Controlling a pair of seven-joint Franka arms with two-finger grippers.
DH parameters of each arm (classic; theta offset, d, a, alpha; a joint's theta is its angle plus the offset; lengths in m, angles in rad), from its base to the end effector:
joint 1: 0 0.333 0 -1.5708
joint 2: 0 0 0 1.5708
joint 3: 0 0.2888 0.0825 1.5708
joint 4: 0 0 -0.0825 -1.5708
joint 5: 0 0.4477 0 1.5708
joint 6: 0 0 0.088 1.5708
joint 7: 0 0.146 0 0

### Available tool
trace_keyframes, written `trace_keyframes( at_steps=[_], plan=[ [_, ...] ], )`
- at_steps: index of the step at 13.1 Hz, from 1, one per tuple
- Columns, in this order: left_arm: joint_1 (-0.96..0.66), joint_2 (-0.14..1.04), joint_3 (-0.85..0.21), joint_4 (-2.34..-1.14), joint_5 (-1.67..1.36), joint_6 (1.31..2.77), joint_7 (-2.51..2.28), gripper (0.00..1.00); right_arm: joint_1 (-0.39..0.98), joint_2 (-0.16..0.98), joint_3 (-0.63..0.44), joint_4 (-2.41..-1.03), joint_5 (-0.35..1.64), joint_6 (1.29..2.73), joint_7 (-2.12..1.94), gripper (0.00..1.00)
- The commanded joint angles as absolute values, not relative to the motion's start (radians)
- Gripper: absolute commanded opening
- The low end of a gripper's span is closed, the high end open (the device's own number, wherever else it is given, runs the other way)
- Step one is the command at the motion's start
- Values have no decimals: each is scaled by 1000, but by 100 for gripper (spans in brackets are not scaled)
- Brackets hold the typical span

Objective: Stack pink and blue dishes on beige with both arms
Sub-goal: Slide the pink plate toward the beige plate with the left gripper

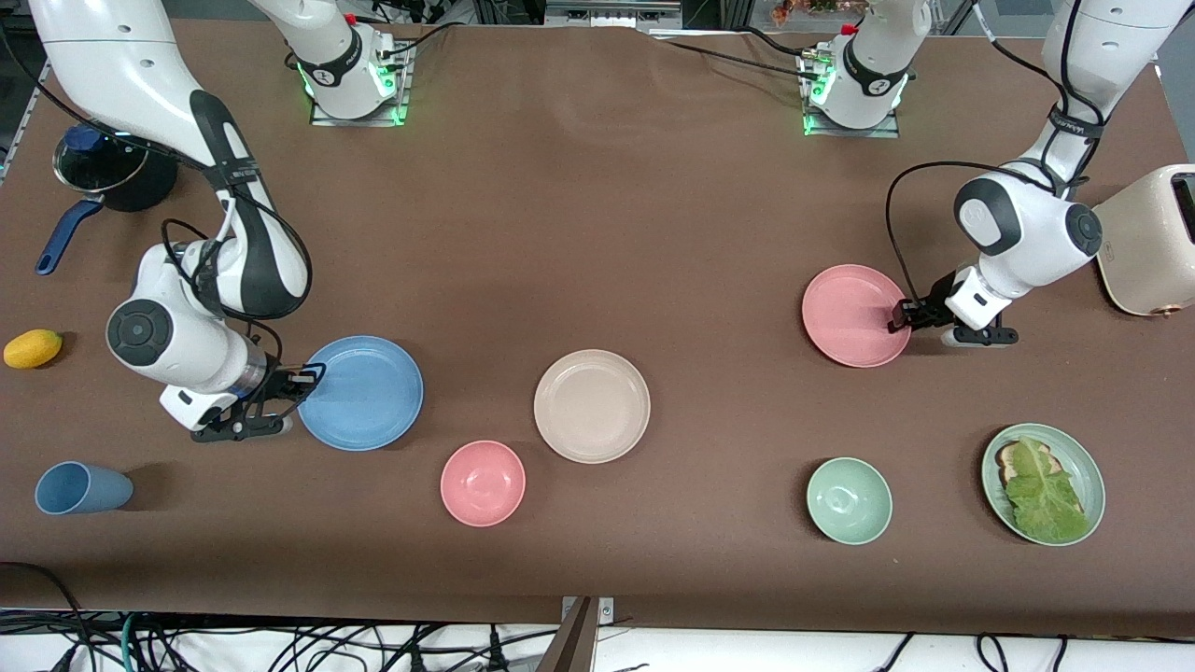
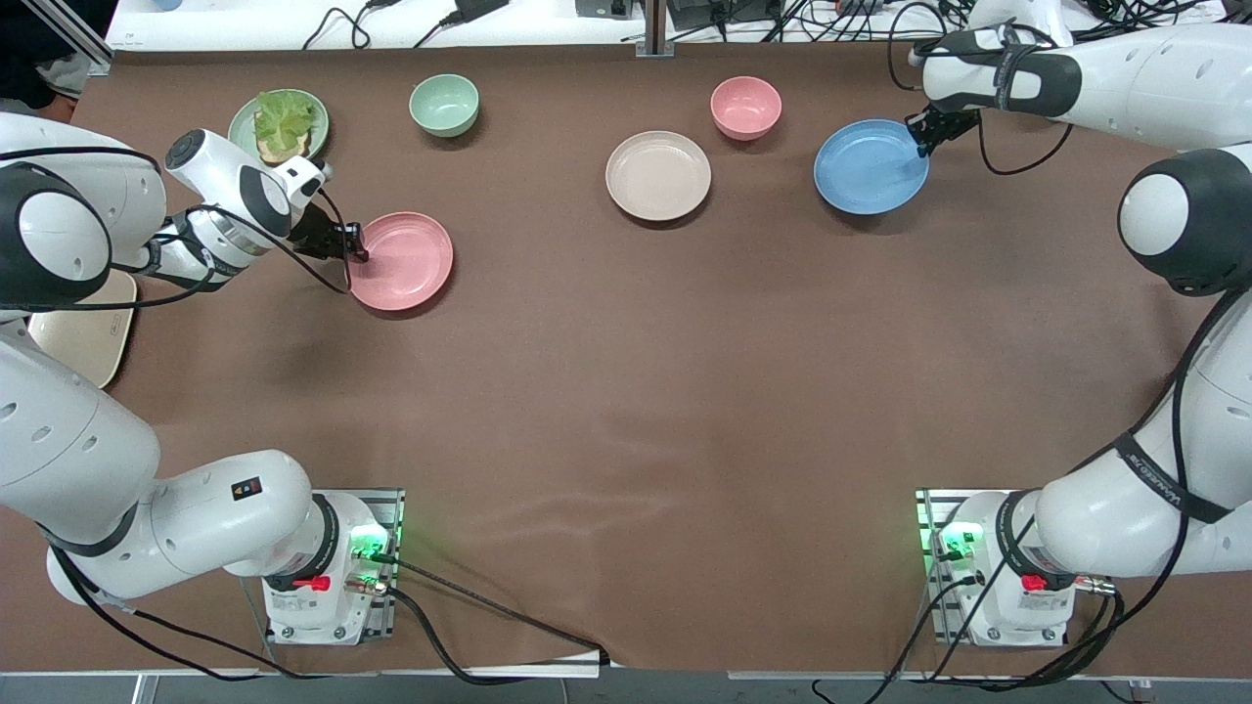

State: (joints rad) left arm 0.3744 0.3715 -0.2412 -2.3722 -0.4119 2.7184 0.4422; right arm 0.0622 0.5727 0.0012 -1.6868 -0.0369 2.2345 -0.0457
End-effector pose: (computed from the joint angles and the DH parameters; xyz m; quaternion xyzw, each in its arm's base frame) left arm 0.5135 0.0603 0.0480 0.9911 0.0423 0.0214 0.1241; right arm 0.7070 0.0426 0.1621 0.9976 0.0659 -0.0124 0.0142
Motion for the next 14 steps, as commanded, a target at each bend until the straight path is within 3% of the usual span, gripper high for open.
trace_keyframes(
  at_steps=[1,6,12,14],
  plan=[
    [380,367,-252,-2367,-440,2715,472,0,57,531,8,-1634,-37,2110,-57,0],
    [367,347,-264,-2300,-440,2651,385,0,57,511,9,-1568,-38,1999,-60,0],
    [148,359,-275,-2113,-436,2573,-74,0,66,509,12,-1341,-38,1714,-61,0],
    [88,379,-275,-2042,-428,2545,-216,0,57,509,9,-1310,-41,1680,-63,0]
  ],
)
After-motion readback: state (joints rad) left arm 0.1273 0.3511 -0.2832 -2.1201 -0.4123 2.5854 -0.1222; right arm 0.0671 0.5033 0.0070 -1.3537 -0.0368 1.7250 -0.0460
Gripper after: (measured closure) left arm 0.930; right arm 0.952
